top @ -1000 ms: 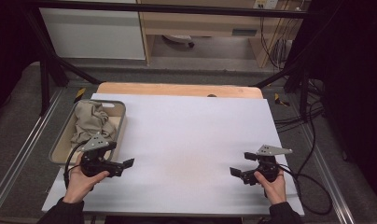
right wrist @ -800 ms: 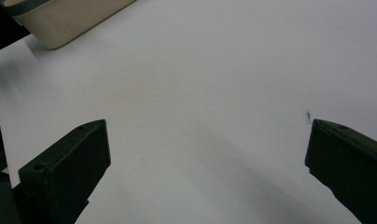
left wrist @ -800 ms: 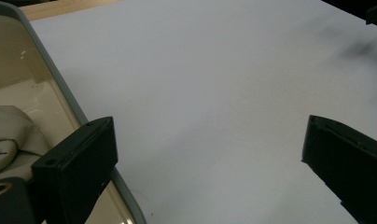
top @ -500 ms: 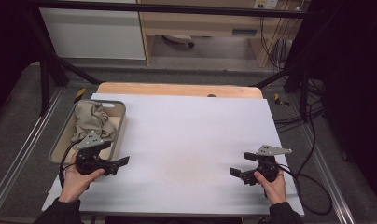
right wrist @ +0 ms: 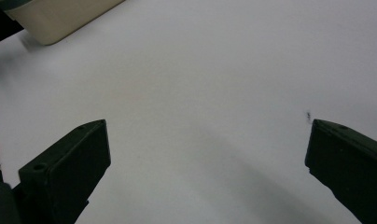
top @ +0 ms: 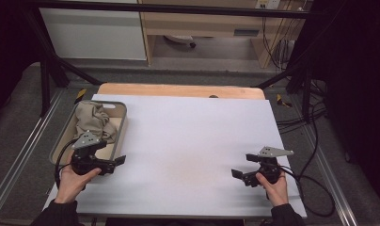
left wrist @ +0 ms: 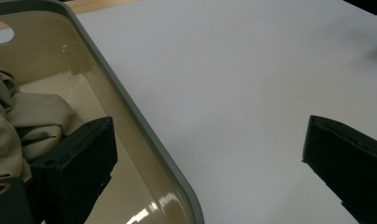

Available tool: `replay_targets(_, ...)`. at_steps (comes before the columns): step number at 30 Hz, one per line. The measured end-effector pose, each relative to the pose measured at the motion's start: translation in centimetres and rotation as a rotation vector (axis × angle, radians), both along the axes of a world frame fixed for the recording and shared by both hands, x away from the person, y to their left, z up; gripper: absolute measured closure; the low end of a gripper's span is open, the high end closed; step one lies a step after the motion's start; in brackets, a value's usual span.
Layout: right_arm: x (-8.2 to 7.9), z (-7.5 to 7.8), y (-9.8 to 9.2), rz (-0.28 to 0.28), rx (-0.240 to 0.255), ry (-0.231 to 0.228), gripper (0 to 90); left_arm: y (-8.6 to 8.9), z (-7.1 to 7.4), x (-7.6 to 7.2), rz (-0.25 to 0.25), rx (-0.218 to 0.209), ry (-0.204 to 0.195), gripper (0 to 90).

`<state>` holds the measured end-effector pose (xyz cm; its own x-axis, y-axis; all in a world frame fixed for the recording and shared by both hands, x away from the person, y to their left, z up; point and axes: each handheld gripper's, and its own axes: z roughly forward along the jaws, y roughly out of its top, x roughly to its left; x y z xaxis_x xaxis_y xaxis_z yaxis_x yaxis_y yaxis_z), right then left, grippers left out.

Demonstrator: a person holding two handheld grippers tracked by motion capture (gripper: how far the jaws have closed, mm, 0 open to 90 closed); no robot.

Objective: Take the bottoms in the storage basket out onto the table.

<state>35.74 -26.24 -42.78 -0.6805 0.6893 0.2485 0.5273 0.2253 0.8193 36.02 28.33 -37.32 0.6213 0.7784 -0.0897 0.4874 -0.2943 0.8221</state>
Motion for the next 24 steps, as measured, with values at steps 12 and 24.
replay_targets(12,0.0,0.0,0.0,-0.003,-0.009,0.006,0.5,0.8,0.5,0.3,0.025,0.010,-0.004,2.7)
replay_targets(24,0.0,-0.2,0.2,-0.001,-0.017,0.007,0.5,1.9,1.4,1.1,0.062,-0.005,-0.011,2.9)
